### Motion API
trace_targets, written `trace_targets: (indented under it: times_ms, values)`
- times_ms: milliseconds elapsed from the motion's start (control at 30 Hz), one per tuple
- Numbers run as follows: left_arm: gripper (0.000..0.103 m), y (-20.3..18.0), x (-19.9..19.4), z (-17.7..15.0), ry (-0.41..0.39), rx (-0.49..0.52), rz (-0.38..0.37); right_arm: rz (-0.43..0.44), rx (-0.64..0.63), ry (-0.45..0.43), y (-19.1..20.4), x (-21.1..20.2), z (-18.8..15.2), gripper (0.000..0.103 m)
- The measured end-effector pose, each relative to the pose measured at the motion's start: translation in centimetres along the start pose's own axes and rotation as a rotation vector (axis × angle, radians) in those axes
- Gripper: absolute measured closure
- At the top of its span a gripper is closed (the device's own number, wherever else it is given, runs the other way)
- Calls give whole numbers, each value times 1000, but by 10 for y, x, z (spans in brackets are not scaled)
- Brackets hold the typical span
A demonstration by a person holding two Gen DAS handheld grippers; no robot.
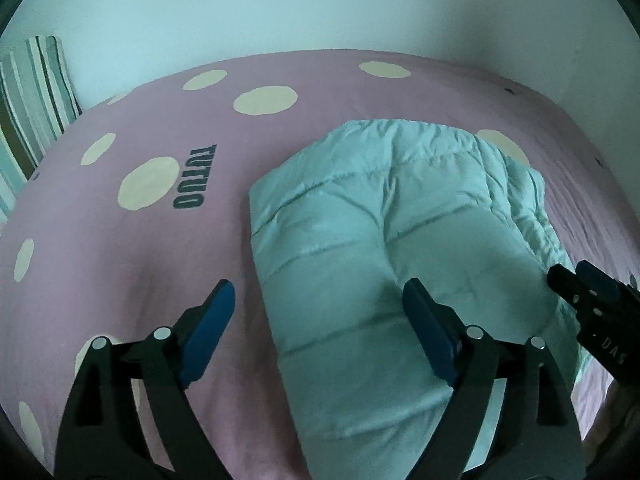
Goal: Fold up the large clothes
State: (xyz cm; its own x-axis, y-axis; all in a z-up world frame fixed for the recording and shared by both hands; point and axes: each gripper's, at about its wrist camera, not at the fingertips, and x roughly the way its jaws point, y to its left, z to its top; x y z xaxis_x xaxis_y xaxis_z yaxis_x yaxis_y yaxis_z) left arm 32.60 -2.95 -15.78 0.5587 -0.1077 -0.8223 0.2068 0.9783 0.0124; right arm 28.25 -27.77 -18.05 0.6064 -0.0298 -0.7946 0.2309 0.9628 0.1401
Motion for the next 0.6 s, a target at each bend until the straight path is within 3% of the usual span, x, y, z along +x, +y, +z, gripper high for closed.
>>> trace_targets:
  times_ms: [100,600]
  values:
    - [17,2,-11,-12,-7,-11,-4,-12,1,-1,-1,-9,-13,42]
    - [12,10,-71,-68,-53,-54,2,-25,-3,-7,-11,-58,-66,35]
